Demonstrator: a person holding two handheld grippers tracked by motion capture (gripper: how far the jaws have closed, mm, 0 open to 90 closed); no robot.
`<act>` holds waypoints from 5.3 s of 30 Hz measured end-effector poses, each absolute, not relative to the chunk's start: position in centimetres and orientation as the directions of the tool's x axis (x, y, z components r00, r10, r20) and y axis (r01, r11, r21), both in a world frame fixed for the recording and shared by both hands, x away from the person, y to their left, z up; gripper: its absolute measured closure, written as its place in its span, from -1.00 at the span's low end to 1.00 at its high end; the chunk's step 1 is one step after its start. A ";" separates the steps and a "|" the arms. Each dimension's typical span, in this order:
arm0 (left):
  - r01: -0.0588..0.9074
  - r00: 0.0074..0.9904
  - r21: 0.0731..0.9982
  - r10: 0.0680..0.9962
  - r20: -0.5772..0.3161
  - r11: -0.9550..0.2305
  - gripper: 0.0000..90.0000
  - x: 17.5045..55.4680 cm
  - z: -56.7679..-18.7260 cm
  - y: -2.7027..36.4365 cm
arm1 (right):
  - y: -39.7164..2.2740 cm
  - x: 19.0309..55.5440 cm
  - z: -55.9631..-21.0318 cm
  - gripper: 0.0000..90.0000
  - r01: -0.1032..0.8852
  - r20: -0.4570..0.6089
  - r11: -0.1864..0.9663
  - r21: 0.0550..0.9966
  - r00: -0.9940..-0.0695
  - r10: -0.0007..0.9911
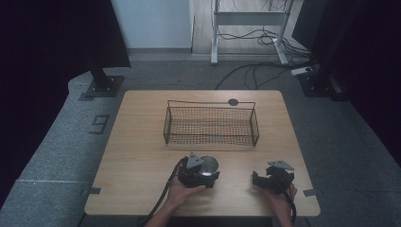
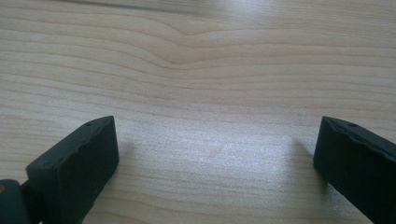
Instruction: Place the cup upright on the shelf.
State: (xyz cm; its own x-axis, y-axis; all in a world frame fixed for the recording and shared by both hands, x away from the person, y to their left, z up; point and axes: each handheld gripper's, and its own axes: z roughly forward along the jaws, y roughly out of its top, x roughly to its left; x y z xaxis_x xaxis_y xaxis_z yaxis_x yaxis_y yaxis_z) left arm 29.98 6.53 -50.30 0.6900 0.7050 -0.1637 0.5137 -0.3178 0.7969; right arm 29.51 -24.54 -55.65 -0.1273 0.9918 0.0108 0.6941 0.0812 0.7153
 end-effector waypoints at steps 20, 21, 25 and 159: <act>0.501 0.677 0.819 0.716 -0.168 -0.281 -0.70 30.8 -48.5 7.7 | -24.5 29.5 -55.6 -1.00 0.694 0.011 0.081 0.715 -0.127 0.992; 0.501 0.677 0.819 0.716 -0.168 -0.281 -0.70 30.8 -48.5 7.7 | -24.5 29.5 -55.6 -1.00 0.694 0.011 0.081 0.715 -0.127 0.992; 0.498 0.678 0.821 0.716 -0.169 -0.278 -0.70 31.0 -48.2 7.8 | -24.5 29.5 -55.7 -1.00 0.694 0.011 0.081 0.715 -0.127 0.992; 0.463 0.624 0.859 0.769 -0.139 -0.220 -0.60 40.0 -41.7 8.2 | -24.6 29.5 -55.7 -1.00 0.693 0.009 0.083 0.716 -0.128 0.992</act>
